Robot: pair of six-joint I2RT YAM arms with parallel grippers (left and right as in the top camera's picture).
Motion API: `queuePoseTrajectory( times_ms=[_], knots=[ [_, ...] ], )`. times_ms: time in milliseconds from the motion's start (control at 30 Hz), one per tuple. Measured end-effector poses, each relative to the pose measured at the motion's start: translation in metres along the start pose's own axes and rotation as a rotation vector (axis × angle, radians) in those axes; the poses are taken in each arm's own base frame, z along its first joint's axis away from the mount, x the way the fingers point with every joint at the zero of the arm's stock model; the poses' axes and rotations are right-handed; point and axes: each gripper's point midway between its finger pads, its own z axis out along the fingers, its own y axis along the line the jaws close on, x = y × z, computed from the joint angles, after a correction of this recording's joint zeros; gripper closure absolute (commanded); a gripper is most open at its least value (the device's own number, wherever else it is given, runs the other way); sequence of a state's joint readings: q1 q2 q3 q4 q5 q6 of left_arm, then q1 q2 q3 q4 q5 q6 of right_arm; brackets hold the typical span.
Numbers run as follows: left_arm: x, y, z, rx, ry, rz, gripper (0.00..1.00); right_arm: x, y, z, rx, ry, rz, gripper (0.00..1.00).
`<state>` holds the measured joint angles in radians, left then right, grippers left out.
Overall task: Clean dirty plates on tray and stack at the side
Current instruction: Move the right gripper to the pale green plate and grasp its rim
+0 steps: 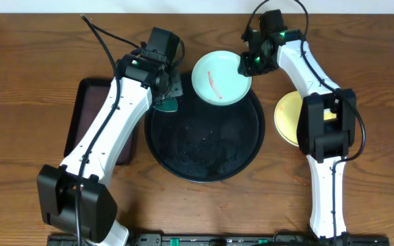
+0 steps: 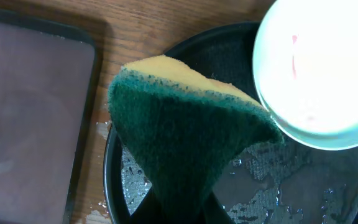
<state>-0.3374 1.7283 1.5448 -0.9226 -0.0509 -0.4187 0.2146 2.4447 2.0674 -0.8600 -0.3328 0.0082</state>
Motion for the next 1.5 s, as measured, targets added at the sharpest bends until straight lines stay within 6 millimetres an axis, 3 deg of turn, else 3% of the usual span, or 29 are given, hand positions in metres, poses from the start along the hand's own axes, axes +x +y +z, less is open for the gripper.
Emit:
queuePoseTrajectory(
  times_ms=[100, 400, 600, 900, 1233, 1267, 1367, 1500],
  knots=[
    [0.000, 0.000, 0.000, 0.000, 0.000, 0.000, 0.92, 0.001, 0.000, 0.001, -0.002, 0.003, -0.003, 0.99],
    [0.000, 0.000, 0.000, 0.000, 0.000, 0.000, 0.93, 0.006, 0.004, -0.002, -0.020, 0.029, 0.019, 0.99],
    [0.000, 0.000, 0.000, 0.000, -0.001, 0.000, 0.93, 0.020, 0.009, -0.016, -0.011, 0.087, 0.069, 0.99],
    [0.000, 0.000, 0.000, 0.000, -0.001, 0.000, 0.93, 0.064, 0.047, -0.055, -0.004, 0.265, 0.126, 0.99],
    [0.000, 0.000, 0.000, 0.000, -0.001, 0.000, 0.93, 0.122, 0.074, -0.029, 0.115, 0.438, 0.165, 0.99],
    [0.000, 0.000, 0.000, 0.000, -0.001, 0.000, 0.93, 0.129, 0.075, -0.027, 0.125, 0.457, 0.167, 0.94],
    [0.000, 0.000, 0.000, 0.000, -0.001, 0.000, 0.93, 0.139, 0.074, -0.024, 0.144, 0.484, 0.178, 0.68],
    [0.000, 0.000, 0.000, 0.000, -0.001, 0.000, 0.93, 0.139, 0.073, -0.023, 0.149, 0.481, 0.185, 0.64]
  ],
)
